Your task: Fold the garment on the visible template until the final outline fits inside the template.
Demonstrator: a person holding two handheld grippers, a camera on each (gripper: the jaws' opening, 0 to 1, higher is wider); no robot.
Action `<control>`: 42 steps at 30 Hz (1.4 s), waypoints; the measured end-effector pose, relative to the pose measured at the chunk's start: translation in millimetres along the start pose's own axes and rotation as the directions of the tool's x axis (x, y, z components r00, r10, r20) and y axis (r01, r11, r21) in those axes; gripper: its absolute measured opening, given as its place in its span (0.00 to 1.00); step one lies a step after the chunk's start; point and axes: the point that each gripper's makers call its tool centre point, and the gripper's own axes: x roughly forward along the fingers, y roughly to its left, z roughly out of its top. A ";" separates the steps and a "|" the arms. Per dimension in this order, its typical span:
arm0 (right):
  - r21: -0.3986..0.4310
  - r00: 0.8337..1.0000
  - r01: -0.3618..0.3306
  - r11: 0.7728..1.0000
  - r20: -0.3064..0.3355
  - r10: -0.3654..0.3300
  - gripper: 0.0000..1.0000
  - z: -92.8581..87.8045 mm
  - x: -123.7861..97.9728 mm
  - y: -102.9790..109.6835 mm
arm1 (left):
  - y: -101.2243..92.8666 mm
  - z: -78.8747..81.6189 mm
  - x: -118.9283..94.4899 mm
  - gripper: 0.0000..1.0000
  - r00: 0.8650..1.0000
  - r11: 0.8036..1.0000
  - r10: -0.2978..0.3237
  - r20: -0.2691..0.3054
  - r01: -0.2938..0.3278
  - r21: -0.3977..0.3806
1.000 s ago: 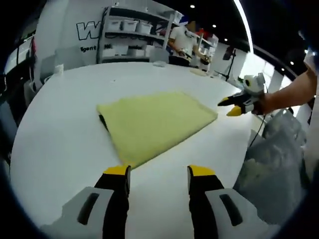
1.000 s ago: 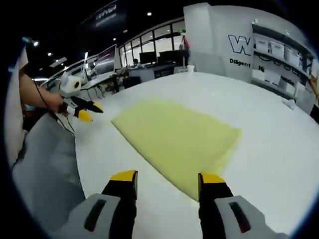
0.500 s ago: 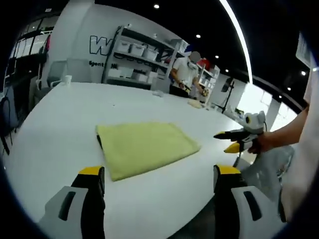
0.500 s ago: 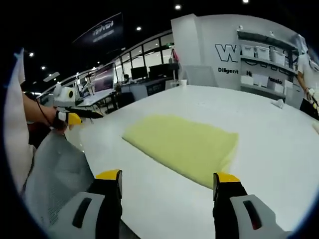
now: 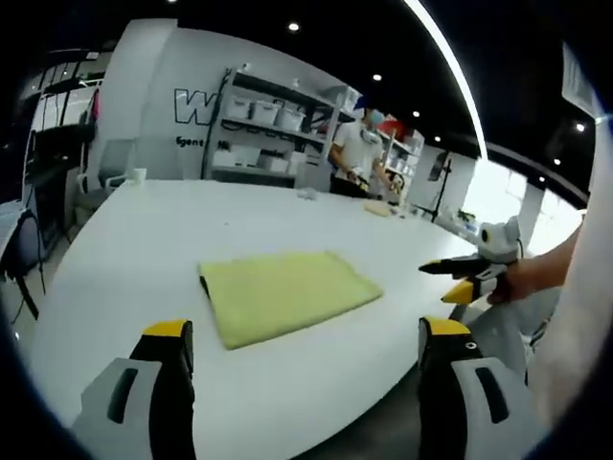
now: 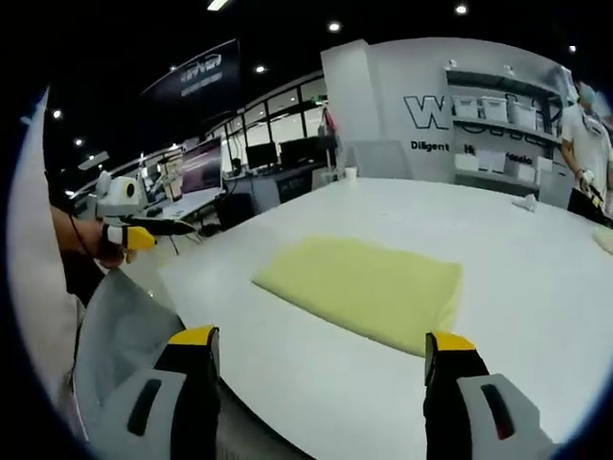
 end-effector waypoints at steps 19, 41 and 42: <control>0.025 0.998 0.069 0.997 -0.016 -0.069 0.98 -1.4 0.8 -1.7 | 6.8 7.7 8.4 0.99 0.999 0.999 0.038 0.038 -0.038 -0.008; 0.061 0.999 0.034 0.998 0.011 -0.034 0.98 1.2 -1.4 1.3 | 15.7 -6.2 10.5 0.91 0.996 0.995 0.085 -0.027 -0.086 -0.050; 0.062 0.999 0.035 0.997 0.010 -0.036 0.98 1.1 -1.6 0.7 | 15.4 -6.4 10.5 0.91 0.996 0.995 0.086 -0.024 -0.087 -0.045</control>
